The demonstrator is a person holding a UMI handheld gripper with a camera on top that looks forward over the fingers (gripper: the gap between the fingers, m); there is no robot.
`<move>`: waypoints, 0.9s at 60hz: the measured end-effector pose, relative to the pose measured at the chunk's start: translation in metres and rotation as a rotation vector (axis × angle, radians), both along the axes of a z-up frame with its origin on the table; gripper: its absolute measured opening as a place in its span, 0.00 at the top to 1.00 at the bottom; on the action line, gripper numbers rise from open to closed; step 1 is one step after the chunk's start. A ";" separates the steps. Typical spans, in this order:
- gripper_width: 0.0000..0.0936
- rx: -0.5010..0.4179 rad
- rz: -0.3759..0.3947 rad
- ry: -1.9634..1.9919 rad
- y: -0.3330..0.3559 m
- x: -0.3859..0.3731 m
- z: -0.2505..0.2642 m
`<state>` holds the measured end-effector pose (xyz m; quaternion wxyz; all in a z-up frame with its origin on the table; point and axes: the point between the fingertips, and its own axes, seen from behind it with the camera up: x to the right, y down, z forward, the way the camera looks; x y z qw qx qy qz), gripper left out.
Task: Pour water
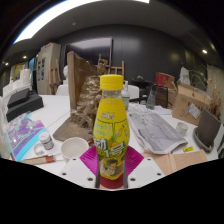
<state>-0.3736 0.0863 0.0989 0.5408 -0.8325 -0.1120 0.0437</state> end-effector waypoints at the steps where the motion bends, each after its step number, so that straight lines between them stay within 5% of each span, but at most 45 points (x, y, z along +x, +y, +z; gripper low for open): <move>1: 0.67 -0.002 -0.004 0.008 0.001 -0.003 -0.005; 14: 0.65 -0.023 -0.032 0.060 0.004 0.005 -0.042; 24: 0.49 -0.030 -0.055 0.078 0.000 0.010 -0.041; 31: 0.07 -0.071 -0.094 0.066 -0.009 0.020 -0.033; 54: 0.07 -0.154 -0.223 -0.012 -0.182 0.026 0.097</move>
